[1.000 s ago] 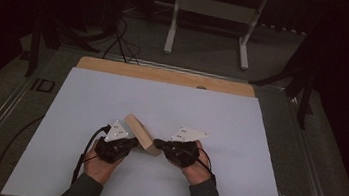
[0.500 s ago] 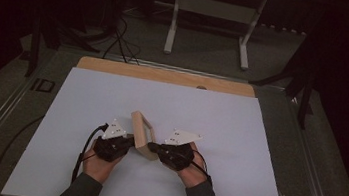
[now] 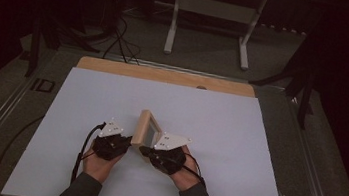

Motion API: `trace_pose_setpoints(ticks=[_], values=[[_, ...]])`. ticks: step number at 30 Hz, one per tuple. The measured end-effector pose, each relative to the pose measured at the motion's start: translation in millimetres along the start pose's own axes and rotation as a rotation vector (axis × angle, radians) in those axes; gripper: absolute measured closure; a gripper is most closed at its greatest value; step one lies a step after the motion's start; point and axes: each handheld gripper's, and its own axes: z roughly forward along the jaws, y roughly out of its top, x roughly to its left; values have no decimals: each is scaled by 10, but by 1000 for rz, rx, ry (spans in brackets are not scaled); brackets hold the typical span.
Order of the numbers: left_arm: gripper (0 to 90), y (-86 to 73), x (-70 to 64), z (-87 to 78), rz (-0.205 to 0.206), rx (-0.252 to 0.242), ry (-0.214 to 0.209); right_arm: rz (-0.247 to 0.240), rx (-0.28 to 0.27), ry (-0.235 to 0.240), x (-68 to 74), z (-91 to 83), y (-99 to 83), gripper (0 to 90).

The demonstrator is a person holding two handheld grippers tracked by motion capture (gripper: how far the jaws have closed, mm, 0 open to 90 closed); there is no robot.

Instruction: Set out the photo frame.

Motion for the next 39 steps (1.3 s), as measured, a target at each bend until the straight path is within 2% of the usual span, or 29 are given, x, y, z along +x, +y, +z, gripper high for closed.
trace_pose_setpoints(ticks=[6, 14, 15, 19, 21, 24, 26, 29, 33, 39], values=[[864, 0, 9, -9, -7, 2, 15, -3, -2, 1, -10, -11, -3, 895], [787, 6, 64, -74, -35, -16, 38, 11, -21, -8, -60, -92, 6, 877], [766, 10, 82, -115, -48, -29, 41, 21, -37, -20, -97, -151, 16, 864], [707, 12, 96, -158, -65, -44, 46, 30, -47, -32, -128, -192, 19, 850], [707, 14, 110, -190, -76, -57, 49, 34, -49, -35, -134, -201, 18, 843], [620, 15, 119, -227, -92, -84, 37, 40, -50, -42, -154, -216, 15, 820], [598, 17, 113, -234, -94, -90, 41, 40, -50, -43, -157, -216, 14, 818], [577, 22, 128, -286, -118, -100, 73, 39, -48, -53, -173, -226, 8, 803], [548, 28, 165, -374, -140, -132, 75, 52, -55, -66, -199, -246, 3, 777], [479, 71, 136, -460, -135, -161, 74, 69, -58, -87, -247, -277, -9, 718]])
